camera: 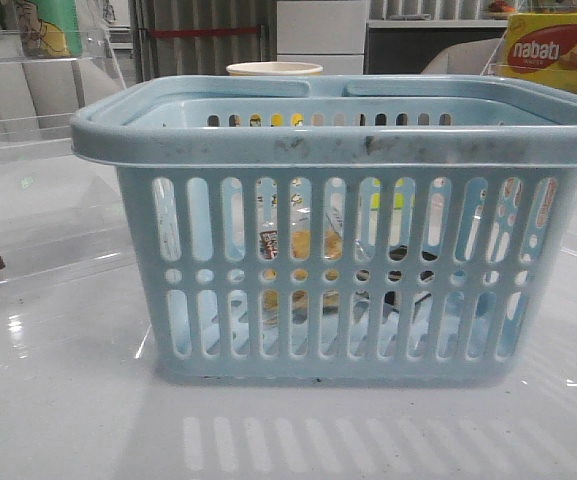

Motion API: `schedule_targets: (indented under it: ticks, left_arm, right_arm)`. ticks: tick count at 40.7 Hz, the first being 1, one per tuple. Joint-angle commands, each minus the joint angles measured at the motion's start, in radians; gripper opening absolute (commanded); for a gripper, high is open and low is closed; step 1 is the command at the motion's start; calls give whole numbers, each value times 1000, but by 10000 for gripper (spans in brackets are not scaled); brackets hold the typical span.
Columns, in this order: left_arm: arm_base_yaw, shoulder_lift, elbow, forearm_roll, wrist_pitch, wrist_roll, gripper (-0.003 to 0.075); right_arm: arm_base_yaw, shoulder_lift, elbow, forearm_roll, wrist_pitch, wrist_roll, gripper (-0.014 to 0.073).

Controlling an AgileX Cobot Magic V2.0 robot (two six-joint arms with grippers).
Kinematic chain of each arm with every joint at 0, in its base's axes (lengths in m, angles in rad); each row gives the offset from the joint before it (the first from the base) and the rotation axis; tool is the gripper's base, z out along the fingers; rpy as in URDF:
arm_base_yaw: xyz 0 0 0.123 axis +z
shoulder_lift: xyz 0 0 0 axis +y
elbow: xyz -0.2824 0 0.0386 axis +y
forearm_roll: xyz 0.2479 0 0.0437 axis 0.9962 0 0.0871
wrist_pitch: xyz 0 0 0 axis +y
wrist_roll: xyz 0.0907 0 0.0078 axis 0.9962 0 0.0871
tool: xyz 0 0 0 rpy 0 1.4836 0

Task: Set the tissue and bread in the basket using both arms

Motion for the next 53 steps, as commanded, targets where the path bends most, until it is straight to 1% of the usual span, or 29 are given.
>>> schedule_targets:
  ticks: [1,3,5,8,20,24,29,53]
  left_arm:
    - [-2,-18,6,-7,-84,-7,93]
    - [-2,-18,6,-7,-84,-7,93]
    - [-2,-18,6,-7,-84,-7,93]
    - [-2,-18,6,-7,-84,-7,93]
    - [-2,-18,6,-7,-84,-7,93]
    - [-2,-18,6,-7,-84,-7,93]
    - [-2,-18,6,-7,-84,-7,93]
    - [-2,-18,6,-7,-84,-7,93]
  right_arm:
    - [-4,-19,-6,-64,-119,64,54]
    - [-4,-20,-6,-122,-135,144,54]
    - [-4,-20,-6,-151,-148,195,54]
    - [-4,-20,-6,-150,-149,215,54]
    - [-4,-20,-6,-109,-154,207,54]
    - [-4,-20,-6,-108,-151,142,54]
    - [-4,-20,-6,-70,-149,73,54]
    - [-4,-20,-6,-66,-139,74,54]
